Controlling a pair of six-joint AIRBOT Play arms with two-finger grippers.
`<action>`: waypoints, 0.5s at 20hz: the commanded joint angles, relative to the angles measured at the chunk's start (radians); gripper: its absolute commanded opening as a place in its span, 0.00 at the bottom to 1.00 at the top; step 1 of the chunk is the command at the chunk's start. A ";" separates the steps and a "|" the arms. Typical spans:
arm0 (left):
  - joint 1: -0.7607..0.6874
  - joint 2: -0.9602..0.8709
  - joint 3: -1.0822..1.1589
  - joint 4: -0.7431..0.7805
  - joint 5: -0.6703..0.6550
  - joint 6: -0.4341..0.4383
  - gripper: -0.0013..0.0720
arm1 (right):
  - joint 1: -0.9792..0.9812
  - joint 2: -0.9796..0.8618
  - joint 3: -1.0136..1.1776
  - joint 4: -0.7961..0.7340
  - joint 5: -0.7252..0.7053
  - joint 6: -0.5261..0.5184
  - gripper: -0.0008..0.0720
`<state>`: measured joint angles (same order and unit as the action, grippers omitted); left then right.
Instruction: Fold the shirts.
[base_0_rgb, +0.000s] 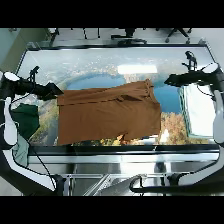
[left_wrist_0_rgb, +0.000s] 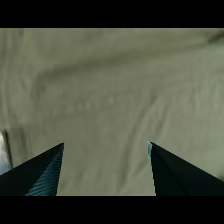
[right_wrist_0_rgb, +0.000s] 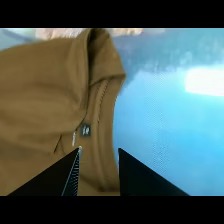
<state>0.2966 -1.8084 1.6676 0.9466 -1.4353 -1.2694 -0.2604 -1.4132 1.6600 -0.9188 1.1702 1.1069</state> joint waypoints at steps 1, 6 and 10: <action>0.022 0.124 -0.198 0.133 -0.070 -0.021 0.81 | -0.080 0.135 -0.126 -0.008 0.148 0.027 0.42; 0.107 0.373 -0.660 0.195 0.038 -0.009 0.81 | -0.182 0.362 -0.532 -0.013 0.147 0.023 0.62; 0.129 0.491 -0.919 0.174 0.196 0.005 0.81 | -0.185 0.434 -0.816 0.001 0.014 -0.003 0.64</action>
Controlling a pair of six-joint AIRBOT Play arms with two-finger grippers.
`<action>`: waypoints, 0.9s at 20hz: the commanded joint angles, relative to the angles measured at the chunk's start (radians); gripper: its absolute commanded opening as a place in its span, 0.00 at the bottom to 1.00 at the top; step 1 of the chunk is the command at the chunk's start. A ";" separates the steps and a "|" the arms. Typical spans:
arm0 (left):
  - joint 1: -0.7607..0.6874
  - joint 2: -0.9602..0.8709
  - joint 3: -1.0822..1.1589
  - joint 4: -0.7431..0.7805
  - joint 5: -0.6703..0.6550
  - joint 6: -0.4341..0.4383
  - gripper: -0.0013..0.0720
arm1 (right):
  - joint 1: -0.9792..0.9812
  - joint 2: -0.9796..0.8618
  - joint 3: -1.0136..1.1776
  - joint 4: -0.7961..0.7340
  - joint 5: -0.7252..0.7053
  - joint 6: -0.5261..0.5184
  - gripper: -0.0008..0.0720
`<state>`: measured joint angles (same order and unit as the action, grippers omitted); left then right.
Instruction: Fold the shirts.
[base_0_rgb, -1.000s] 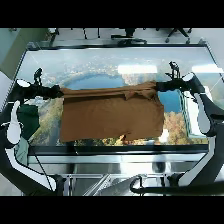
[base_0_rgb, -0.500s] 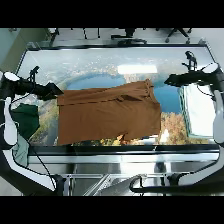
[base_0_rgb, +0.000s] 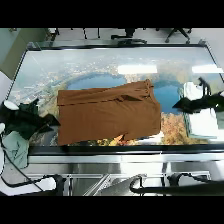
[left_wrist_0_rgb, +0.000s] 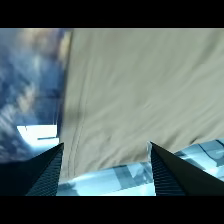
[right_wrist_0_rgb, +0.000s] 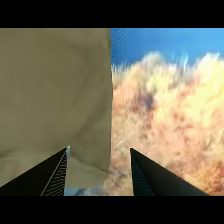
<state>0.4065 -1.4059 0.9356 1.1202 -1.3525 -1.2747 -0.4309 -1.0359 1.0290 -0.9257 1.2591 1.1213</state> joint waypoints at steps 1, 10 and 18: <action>0.013 0.098 -0.225 0.001 0.141 0.010 0.81 | -0.014 0.052 -0.230 0.019 -0.102 -0.026 0.64; -0.079 0.009 -0.215 -0.039 0.212 0.010 0.41 | 0.066 -0.109 -0.315 0.190 -0.138 -0.141 0.64; -0.122 -0.001 -0.047 -0.063 0.082 0.010 0.04 | 0.140 -0.079 -0.281 0.279 0.019 -0.207 0.04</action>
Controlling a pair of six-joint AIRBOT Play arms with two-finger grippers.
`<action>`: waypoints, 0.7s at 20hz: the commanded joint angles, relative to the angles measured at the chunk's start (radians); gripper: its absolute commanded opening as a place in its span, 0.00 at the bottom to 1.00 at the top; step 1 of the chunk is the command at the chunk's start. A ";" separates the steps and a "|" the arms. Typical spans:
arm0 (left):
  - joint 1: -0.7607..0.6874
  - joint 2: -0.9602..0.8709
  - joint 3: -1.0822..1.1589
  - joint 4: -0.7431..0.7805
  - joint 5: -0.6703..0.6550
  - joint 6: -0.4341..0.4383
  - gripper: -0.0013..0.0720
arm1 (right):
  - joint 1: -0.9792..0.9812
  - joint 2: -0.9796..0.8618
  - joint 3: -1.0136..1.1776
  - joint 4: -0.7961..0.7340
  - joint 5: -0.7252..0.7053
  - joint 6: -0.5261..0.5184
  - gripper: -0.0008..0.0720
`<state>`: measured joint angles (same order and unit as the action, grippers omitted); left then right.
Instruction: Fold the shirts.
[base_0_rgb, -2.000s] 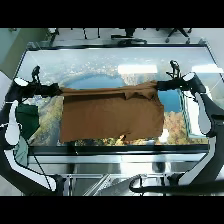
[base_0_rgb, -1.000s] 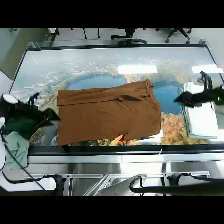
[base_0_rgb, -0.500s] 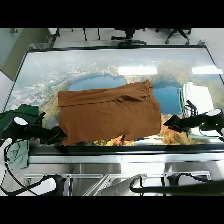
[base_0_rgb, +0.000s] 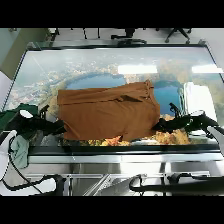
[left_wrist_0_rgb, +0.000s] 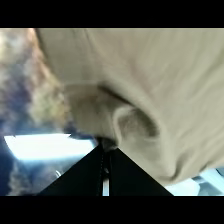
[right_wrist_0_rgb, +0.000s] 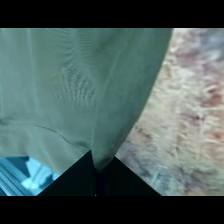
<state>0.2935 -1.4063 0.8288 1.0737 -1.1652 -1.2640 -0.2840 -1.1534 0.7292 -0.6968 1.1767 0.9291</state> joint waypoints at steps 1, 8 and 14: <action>-0.005 0.000 0.076 -0.017 -0.138 -0.003 0.04 | -0.033 0.070 0.026 0.042 0.114 -0.005 0.04; 0.064 0.135 0.026 0.107 -0.235 -0.074 0.03 | -0.257 0.324 0.032 -0.206 0.209 0.162 0.04; 0.072 0.222 0.078 0.070 -0.254 -0.064 0.03 | -0.261 0.341 0.058 0.155 0.139 0.009 0.04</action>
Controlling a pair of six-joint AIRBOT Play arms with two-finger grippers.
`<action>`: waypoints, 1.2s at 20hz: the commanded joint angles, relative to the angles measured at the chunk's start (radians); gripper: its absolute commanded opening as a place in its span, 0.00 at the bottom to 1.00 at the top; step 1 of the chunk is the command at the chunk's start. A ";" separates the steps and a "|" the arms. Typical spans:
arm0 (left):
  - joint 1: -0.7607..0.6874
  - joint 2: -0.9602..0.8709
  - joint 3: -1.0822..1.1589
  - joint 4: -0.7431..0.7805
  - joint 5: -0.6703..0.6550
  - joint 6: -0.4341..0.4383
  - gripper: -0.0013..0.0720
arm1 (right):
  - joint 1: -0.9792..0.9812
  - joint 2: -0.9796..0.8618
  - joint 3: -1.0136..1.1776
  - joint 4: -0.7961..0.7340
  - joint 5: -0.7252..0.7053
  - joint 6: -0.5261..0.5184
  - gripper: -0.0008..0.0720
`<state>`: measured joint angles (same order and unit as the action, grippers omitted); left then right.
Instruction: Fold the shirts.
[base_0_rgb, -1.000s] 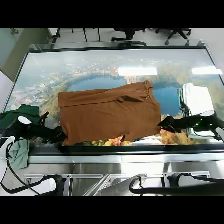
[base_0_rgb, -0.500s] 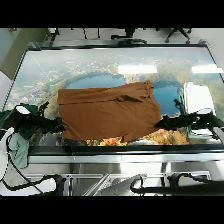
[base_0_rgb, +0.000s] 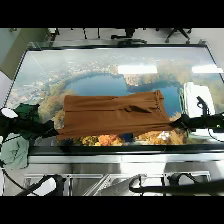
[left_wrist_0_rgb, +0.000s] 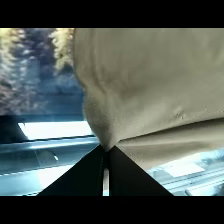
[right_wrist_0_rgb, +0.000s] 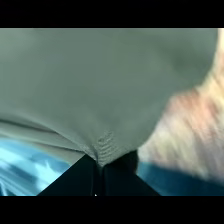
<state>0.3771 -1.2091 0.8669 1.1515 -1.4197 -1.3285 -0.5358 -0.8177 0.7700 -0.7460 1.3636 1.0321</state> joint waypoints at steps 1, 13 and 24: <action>-0.035 0.008 0.081 -0.026 0.018 0.000 0.03 | -0.002 -0.014 0.037 0.278 -0.082 -0.140 0.04; -0.224 -0.537 0.663 -0.083 0.121 -0.050 0.04 | 0.264 -0.550 0.364 0.322 -0.451 -0.253 0.05; -0.267 -0.648 0.932 -0.071 -0.052 -0.095 0.97 | 0.209 -0.618 0.533 0.231 -0.230 -0.219 0.55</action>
<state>0.1009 -1.8484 1.7382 1.0756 -1.3903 -1.3949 -0.3035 -1.4319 1.2778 -0.4759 1.0252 0.7780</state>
